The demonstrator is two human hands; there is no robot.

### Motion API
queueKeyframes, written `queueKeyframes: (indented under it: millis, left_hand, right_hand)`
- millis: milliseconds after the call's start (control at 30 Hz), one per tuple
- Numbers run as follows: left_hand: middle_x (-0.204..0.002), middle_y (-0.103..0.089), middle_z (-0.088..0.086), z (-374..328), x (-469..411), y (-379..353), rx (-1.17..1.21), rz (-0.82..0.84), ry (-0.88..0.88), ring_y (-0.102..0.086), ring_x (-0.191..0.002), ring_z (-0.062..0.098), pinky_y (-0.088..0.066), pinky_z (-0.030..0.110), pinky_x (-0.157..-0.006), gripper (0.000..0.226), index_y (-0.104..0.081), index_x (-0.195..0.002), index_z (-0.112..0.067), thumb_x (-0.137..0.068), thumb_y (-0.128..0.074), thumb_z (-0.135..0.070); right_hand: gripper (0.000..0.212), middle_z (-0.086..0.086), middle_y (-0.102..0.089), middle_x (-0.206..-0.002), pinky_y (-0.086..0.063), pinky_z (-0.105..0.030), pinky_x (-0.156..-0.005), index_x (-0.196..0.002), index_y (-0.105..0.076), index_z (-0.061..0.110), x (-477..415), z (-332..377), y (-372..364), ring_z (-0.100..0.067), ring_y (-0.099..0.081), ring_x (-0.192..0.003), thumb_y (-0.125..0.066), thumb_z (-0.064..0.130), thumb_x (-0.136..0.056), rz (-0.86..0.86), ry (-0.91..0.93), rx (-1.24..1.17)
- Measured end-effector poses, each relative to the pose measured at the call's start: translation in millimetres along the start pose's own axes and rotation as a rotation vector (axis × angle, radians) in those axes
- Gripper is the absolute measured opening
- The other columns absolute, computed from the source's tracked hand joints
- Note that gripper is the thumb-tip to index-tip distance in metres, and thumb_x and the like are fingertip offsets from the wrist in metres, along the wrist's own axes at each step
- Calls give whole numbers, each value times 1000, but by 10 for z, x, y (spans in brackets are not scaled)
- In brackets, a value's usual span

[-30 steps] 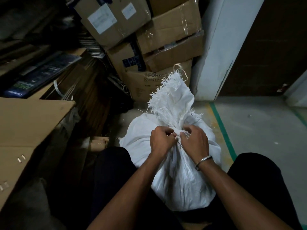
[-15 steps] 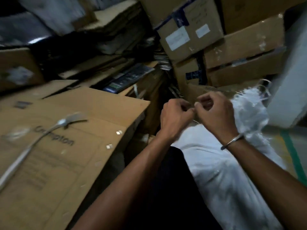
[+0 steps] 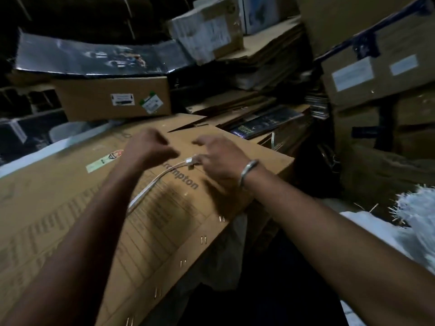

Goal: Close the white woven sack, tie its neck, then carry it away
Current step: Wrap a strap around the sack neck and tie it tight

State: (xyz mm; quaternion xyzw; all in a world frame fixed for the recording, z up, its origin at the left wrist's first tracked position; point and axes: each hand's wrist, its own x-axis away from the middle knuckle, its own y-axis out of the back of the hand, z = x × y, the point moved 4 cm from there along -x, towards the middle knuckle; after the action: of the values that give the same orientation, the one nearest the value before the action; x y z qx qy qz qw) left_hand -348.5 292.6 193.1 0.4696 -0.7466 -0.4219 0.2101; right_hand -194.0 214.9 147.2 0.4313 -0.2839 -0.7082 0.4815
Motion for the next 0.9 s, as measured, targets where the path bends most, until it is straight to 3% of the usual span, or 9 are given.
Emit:
queueKeyframes:
  millis: [133,233,367,467,567,633,733,800,900]
  left_hand:
    - [-57,-65,1,693,35,18,-387,280,209,-55,-50,13,-39,23,-51,34,-67,-61,-14,-78,-86,-35]
    - [-50,-61,4,845,63,-102,-462,393,266,-53,-45,16,-41,22,-46,30,-69,-62,-7,-84,-82,-21]
    - [-60,-73,7,540,-86,-292,-376,240,103,-70,-62,26,-56,33,-64,18,-77,-73,-8,-88,-78,-17]
    - [-71,-75,15,-73,-88,-645,-99,200,-47,-72,-73,34,-60,50,-80,11,-76,-94,-4,-93,-72,-15]
    - [-85,-71,18,-846,-56,-1098,82,228,-202,-64,-72,33,-53,39,-72,27,-67,-121,-2,-95,-67,-4]
    - [-97,-69,19,-1372,26,-1410,47,190,-348,-64,-84,34,-49,39,-74,25,-68,-118,-6,-93,-67,-4]
    - [-123,-56,24,-2056,331,-1907,35,-174,-587,-52,-114,41,-44,47,-96,44,-59,-124,-7,-82,-70,-11]
    - [-120,-55,18,-2386,735,-2362,289,-283,-646,-52,-114,36,-45,47,-98,50,-54,-123,-9,-76,-71,-19]
    - [-103,-61,0,-2715,1351,-3577,456,227,-537,-62,-97,21,-52,36,-86,65,-57,-112,-16,-64,-89,-47]
  right_hand:
    - [49,0,-50,-143,-35,-57,-110,-142,-47,32,-196,50,-578,-25,-43,-132,-58,35,-95,186,-9,277]
    - [29,-3,-58,-122,-47,-49,-91,-125,-54,30,-152,63,-629,-27,-53,-114,-53,26,-96,10,-39,323]
    - [35,-5,-57,-115,-47,-36,-71,-124,-54,25,112,-187,-251,-28,-61,-95,-61,23,-90,-140,-55,219]
    - [45,-6,-57,-125,-52,-40,-87,-130,-57,30,404,-753,390,-32,-63,-105,-60,23,-86,-252,-270,184]
    - [37,-7,-69,-120,-50,-33,-98,-117,-72,25,845,-1410,1219,-28,-64,-113,-60,20,-82,-360,-441,229]
    - [35,-7,-74,-117,-49,-30,-96,-113,-75,20,1260,-1819,1809,-28,-65,-114,-60,16,-82,-473,-559,235]
    - [33,-9,-76,-112,-53,-34,-93,-112,-77,17,2029,-2408,2655,-28,-68,-110,-61,14,-82,-645,-737,233]
    - [34,-10,-75,-114,-53,-36,-95,-115,-76,15,2563,-2768,3126,-27,-68,-112,-62,16,-83,-778,-851,233]
    - [34,-10,-76,-112,-53,-30,-94,-112,-77,15,3265,-3205,3534,-24,-69,-110,-64,18,-80,-954,-982,256]
